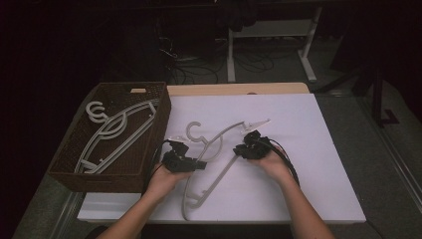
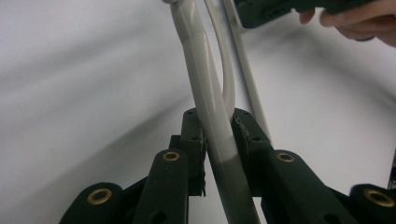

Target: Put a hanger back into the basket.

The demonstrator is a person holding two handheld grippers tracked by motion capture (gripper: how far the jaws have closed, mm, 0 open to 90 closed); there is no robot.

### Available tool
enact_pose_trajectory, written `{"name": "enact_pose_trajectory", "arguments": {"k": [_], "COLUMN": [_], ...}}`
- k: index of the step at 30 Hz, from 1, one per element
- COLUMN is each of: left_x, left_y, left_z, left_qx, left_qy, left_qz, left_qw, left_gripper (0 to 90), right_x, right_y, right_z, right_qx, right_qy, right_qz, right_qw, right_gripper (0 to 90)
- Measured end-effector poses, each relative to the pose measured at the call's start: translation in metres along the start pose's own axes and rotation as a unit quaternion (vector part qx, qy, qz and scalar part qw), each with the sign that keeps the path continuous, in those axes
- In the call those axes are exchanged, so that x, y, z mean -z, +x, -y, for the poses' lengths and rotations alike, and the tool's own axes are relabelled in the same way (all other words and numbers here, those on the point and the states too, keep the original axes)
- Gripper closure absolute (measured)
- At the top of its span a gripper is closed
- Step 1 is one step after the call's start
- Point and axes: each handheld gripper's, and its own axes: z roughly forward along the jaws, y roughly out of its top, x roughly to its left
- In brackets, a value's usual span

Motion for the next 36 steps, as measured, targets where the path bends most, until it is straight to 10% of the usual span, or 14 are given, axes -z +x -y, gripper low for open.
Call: {"name": "enact_pose_trajectory", "arguments": {"k": [20,36], "left_x": [0.047,0.144], "left_y": [-0.012,0.002], "left_z": [-0.057,-0.104], "left_qx": [-0.032,-0.081], "left_qy": [-0.047,-0.058], "left_qz": [-0.031,-0.072], "left_qw": [0.9979,0.9924], "left_gripper": [79.4,79.4], "right_x": [0.064,0.086], "right_y": [0.007,0.002], "right_z": [0.033,0.054], "right_qx": [-0.018,-0.029], "right_qy": [-0.074,-0.092], "right_qz": [0.004,0.012], "right_qw": [0.9971,0.9953], "right_gripper": [33.2,22.3]}}
